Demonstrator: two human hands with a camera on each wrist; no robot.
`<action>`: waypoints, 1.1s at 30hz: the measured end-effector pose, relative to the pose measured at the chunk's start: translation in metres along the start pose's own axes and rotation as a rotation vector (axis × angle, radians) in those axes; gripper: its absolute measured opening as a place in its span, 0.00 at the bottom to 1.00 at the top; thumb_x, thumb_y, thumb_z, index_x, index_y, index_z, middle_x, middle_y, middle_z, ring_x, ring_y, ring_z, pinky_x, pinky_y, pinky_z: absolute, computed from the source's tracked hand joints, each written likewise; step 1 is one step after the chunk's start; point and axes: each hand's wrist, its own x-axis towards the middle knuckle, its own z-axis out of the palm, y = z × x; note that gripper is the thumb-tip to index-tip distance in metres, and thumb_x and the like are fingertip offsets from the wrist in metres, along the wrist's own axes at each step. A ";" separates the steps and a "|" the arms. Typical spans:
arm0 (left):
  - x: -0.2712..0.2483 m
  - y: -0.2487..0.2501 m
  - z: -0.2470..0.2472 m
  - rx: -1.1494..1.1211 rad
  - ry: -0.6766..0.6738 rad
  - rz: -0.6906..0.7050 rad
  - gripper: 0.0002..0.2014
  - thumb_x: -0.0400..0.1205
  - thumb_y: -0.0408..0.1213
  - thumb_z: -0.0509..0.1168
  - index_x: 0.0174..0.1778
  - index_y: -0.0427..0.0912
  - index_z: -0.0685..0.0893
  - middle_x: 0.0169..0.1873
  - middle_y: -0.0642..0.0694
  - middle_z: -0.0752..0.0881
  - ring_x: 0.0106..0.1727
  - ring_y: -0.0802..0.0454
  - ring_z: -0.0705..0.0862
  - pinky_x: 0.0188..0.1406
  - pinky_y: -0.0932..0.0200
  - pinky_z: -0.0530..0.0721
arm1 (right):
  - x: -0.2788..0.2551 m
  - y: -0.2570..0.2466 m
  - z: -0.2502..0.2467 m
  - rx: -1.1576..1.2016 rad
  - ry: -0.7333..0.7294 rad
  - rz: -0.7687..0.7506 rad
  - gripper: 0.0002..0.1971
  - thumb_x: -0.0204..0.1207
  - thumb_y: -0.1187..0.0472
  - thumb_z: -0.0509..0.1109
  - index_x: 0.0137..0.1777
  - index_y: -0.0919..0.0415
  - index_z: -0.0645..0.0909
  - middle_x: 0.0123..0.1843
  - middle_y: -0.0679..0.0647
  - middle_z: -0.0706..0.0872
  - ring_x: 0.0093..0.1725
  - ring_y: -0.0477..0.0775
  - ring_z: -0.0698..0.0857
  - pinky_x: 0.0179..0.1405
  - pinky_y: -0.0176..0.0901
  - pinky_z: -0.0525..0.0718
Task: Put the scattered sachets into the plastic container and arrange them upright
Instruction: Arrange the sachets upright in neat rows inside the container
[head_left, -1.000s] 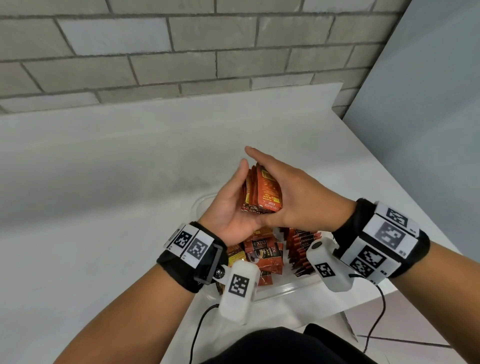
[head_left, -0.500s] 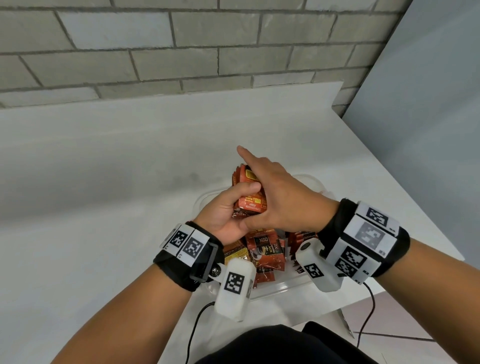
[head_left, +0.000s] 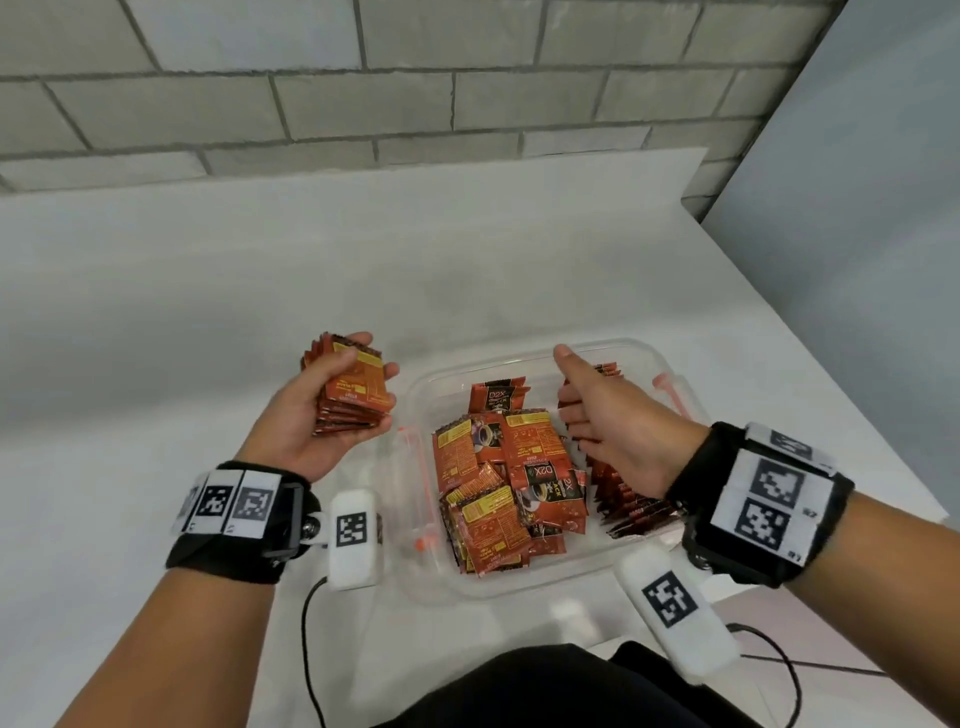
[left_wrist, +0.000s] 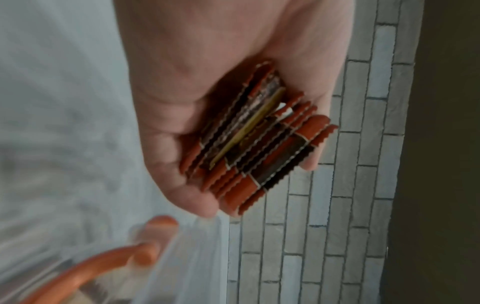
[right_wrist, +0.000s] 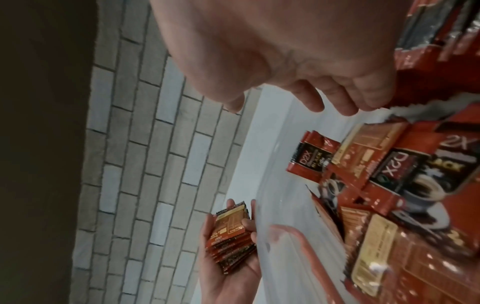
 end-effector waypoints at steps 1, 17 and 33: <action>0.000 -0.003 0.001 0.010 0.001 -0.019 0.13 0.73 0.45 0.66 0.53 0.51 0.85 0.52 0.38 0.88 0.35 0.48 0.87 0.34 0.55 0.86 | 0.001 0.001 0.004 0.000 -0.006 0.021 0.45 0.75 0.27 0.53 0.84 0.57 0.53 0.84 0.59 0.60 0.81 0.62 0.62 0.81 0.62 0.60; 0.007 -0.002 -0.004 0.005 -0.096 -0.088 0.33 0.51 0.49 0.86 0.53 0.50 0.87 0.58 0.32 0.86 0.37 0.45 0.88 0.35 0.53 0.87 | 0.014 0.005 0.041 -0.117 -0.087 0.095 0.50 0.65 0.21 0.56 0.81 0.51 0.61 0.81 0.52 0.68 0.80 0.57 0.65 0.80 0.65 0.56; 0.005 0.004 0.005 0.120 -0.045 -0.105 0.14 0.74 0.45 0.65 0.55 0.51 0.83 0.54 0.37 0.88 0.36 0.48 0.87 0.36 0.57 0.86 | 0.012 0.000 0.031 -0.231 -0.079 0.164 0.36 0.76 0.29 0.55 0.73 0.54 0.74 0.60 0.53 0.85 0.55 0.53 0.82 0.58 0.50 0.78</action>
